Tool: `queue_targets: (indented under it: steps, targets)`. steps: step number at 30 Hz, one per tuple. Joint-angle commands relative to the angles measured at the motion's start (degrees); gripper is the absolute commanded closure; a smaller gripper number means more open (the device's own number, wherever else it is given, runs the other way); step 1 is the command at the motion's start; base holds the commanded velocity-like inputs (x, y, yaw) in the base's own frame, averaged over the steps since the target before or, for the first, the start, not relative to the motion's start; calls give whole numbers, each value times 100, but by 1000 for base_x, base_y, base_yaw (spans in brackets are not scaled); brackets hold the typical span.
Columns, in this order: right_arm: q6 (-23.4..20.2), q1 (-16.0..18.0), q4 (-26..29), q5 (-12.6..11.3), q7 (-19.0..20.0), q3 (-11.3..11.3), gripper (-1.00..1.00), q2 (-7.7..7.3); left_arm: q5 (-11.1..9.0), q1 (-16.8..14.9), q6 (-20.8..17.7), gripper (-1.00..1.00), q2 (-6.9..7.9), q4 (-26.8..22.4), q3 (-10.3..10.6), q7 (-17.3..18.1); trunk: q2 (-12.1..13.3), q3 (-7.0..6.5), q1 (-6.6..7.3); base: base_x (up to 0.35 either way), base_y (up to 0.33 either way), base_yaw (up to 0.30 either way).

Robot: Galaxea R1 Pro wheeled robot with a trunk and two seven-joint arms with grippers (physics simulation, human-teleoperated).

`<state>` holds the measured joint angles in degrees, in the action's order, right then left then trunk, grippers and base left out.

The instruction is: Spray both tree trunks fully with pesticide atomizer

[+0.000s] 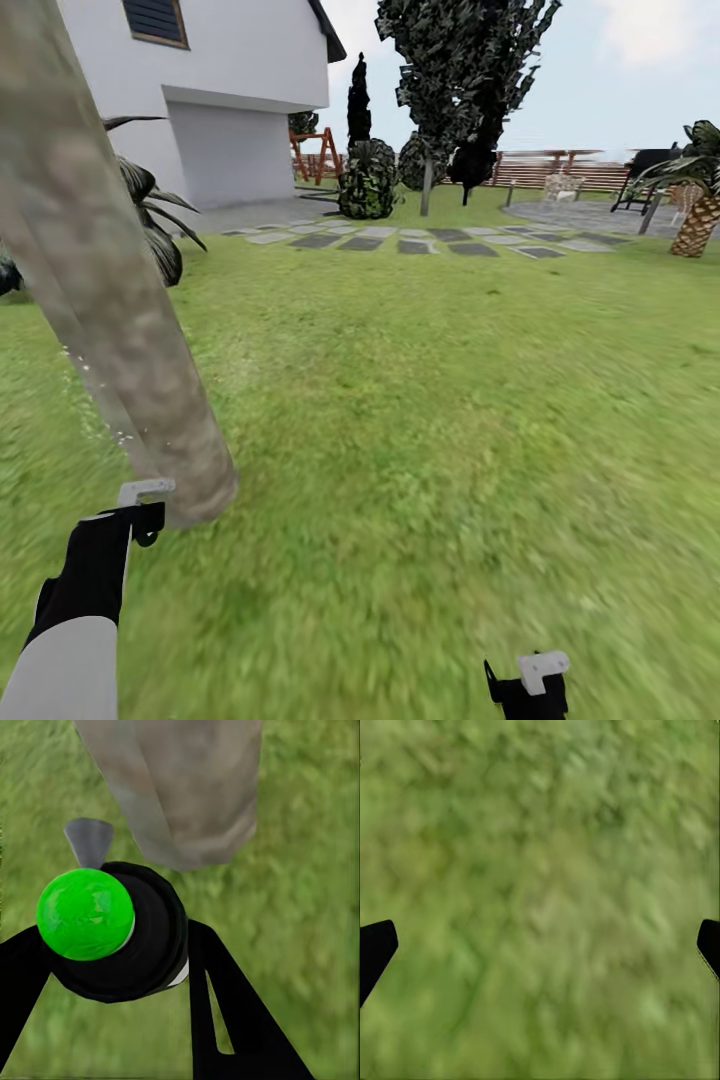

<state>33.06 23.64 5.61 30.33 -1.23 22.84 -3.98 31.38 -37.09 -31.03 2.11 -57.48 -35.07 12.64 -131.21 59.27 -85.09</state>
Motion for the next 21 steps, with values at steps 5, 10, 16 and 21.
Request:
queue_targets:
  steps: [5,10,16,21]
  targets:
    - [-1,0,-1,-1,0,1,-100,3,0,0,0,100,0,0,0,1,0,0,0,106,-257,273]
    - [-1,0,-1,-1,0,1,-100,3,0,0,0,100,0,0,0,1,0,0,0,105,-257,278]
    - [-1,0,-2,-1,0,1,-100,3,0,0,0,100,0,0,0,1,0,0,0,107,-256,278]
    - [-1,0,-1,-1,0,1,-100,3,0,0,0,100,0,0,0,1,0,0,0,125,-256,278]
